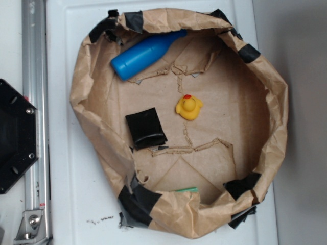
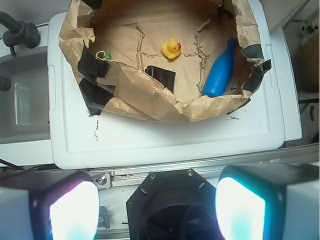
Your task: Grab the yellow duck.
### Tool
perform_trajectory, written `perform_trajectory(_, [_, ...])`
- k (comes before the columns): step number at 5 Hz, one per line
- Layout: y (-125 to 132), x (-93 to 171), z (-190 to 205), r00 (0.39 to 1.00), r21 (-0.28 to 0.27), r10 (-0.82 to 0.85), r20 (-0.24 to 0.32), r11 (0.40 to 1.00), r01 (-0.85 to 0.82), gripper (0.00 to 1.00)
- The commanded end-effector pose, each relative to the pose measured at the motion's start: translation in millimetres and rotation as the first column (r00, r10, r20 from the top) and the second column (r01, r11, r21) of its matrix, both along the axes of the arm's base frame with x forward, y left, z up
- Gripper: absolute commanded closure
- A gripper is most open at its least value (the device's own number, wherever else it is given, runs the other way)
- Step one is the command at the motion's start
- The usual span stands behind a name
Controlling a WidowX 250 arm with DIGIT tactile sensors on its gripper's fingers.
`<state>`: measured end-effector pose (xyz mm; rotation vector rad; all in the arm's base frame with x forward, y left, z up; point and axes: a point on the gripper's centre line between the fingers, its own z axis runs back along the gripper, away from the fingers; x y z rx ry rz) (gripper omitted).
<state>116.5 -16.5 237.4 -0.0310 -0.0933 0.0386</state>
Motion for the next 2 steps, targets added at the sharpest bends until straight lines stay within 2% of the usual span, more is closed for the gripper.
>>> perform_trajectory(1, [0.0,0.0,0.0,1.000,0.000,0.000,0.000,1.000,0.000,0.00])
perform_trajectory(2, [4.4,50.0,-20.0,0.997,0.093,-0.032,0.067,0.995,0.026,0.00])
